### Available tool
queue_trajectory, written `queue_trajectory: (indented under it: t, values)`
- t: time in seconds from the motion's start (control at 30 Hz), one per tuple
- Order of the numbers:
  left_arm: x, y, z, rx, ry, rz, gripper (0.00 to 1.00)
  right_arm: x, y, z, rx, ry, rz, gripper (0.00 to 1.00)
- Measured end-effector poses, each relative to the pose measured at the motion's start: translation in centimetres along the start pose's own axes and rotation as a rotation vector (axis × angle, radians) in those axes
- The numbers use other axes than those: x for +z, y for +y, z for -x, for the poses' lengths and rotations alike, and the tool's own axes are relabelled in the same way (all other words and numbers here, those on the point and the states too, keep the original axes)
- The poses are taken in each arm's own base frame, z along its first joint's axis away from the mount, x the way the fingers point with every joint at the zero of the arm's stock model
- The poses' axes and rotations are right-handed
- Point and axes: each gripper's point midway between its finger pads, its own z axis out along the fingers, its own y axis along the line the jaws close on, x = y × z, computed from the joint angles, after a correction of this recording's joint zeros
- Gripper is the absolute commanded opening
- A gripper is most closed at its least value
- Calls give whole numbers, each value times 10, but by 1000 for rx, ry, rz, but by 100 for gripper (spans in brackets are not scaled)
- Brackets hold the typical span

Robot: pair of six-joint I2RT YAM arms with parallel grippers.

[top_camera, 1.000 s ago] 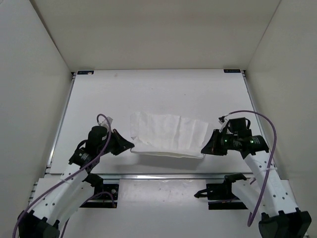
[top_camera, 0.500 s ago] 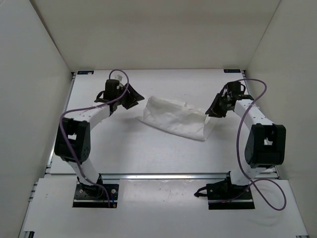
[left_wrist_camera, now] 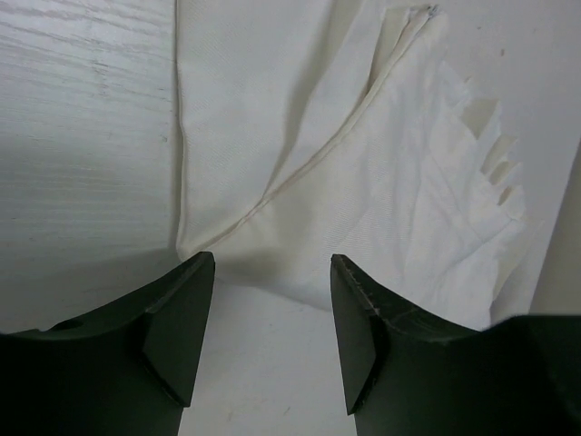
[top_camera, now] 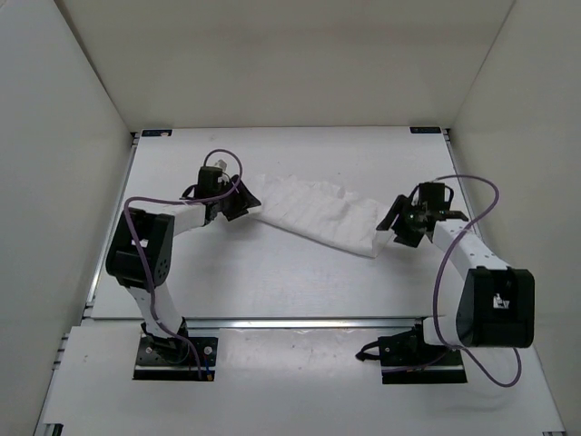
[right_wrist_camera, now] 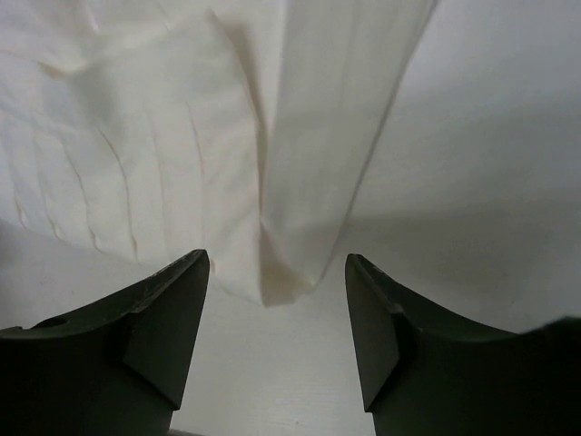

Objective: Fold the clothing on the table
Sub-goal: Fold the skirt

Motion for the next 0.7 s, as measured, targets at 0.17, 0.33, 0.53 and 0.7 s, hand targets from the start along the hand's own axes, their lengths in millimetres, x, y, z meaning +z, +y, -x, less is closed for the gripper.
queue_trajectory:
  t: [0.17, 0.33, 0.53, 0.7]
  values:
    - [15, 11, -13, 37, 19, 74, 64, 0, -23, -65, 107, 83, 16, 61]
    - [17, 14, -14, 44, 13, 112, 61, 4, -20, -85, 182, 102, 75, 62]
    - [18, 25, -18, 40, 11, 156, 5, 19, -5, -78, 227, 106, 146, 38]
    - [17, 28, -24, 50, 17, 143, 0, 29, -7, -78, 279, 117, 158, 0]
